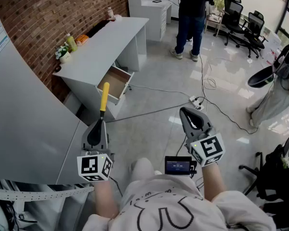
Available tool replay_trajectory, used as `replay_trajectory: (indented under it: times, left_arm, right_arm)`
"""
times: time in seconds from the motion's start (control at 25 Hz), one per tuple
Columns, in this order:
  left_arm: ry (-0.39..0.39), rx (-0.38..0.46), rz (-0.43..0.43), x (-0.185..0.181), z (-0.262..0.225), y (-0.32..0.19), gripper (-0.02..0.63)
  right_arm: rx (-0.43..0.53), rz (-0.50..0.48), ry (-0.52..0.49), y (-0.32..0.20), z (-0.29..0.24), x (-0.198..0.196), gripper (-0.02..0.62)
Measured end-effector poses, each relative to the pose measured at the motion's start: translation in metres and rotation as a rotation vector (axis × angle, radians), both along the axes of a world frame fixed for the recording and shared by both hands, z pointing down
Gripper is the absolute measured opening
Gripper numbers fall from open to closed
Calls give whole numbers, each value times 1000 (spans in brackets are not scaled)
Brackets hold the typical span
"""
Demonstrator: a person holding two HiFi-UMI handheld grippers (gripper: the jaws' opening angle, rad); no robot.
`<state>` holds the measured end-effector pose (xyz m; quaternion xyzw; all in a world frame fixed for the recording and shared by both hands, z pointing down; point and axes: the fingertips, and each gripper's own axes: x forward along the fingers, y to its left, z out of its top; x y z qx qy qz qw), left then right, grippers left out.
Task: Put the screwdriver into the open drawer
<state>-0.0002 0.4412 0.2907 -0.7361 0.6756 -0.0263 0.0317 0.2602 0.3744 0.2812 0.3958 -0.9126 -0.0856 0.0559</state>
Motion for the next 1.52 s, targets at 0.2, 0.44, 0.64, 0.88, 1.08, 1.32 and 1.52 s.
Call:
replay_trajectory:
  times: [0.2, 0.44, 0.64, 0.88, 1.08, 1.32, 1.52]
  left_arm:
    - [8, -5, -3, -7, 4, -3, 24]
    - [7, -21, 2, -13, 9, -18, 25]
    - [20, -38, -3, -24, 14, -46, 23]
    - [39, -67, 11, -35, 25, -90, 23]
    - [49, -79, 8, -68, 25, -142, 23]
    - [55, -98, 34, -103, 24, -208, 23]
    - [60, -111, 72, -138, 23, -261, 23]
  right_arm:
    - [-20, 6, -1, -2, 8, -4, 23]
    - [-54, 13, -14, -23, 16, -12, 21]
    - [-56, -3, -3, -45, 16, -28, 20]
    - [-79, 0, -7, -90, 21, -39, 21]
    - [-88, 12, -3, -144, 17, -67, 21]
    - [-102, 23, 8, -203, 13, -106, 21]
    - [-109, 50, 22, -247, 8, -142, 21]
